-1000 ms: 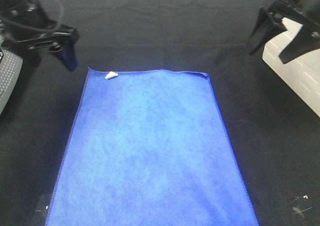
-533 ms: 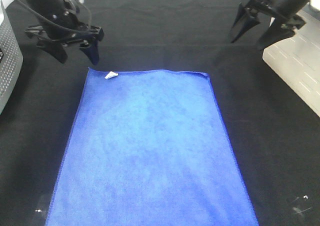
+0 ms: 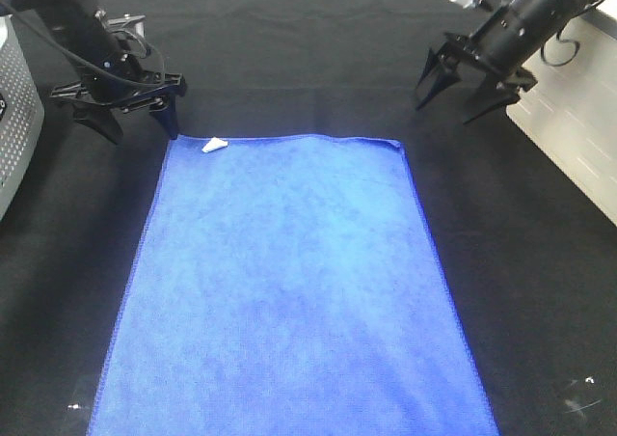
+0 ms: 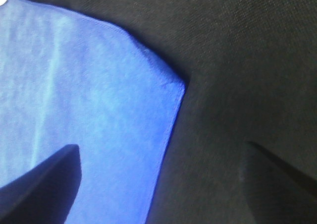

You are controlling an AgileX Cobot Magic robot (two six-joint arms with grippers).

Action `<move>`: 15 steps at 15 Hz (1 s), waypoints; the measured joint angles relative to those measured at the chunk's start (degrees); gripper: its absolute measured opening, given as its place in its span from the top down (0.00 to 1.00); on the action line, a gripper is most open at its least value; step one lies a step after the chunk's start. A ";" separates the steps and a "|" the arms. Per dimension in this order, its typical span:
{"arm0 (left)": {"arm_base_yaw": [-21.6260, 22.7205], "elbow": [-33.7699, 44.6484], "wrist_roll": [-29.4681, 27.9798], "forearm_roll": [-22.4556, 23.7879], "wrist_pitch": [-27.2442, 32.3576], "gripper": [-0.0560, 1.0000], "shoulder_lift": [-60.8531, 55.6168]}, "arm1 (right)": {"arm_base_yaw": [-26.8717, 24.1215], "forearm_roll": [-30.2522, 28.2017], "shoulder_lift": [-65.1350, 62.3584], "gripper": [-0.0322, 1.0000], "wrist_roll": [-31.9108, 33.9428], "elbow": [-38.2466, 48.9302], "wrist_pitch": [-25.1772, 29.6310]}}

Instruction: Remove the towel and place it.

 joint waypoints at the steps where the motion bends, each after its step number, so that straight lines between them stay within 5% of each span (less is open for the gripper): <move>1: 0.40 -1.26 0.74 -0.46 0.00 0.25 1.32 | 0.00 0.80 1.60 0.18 -0.86 -0.92 0.00; 15: 0.63 -3.61 4.24 -4.53 -4.01 0.25 6.25 | 0.63 6.88 9.40 0.18 -3.72 -1.95 -1.60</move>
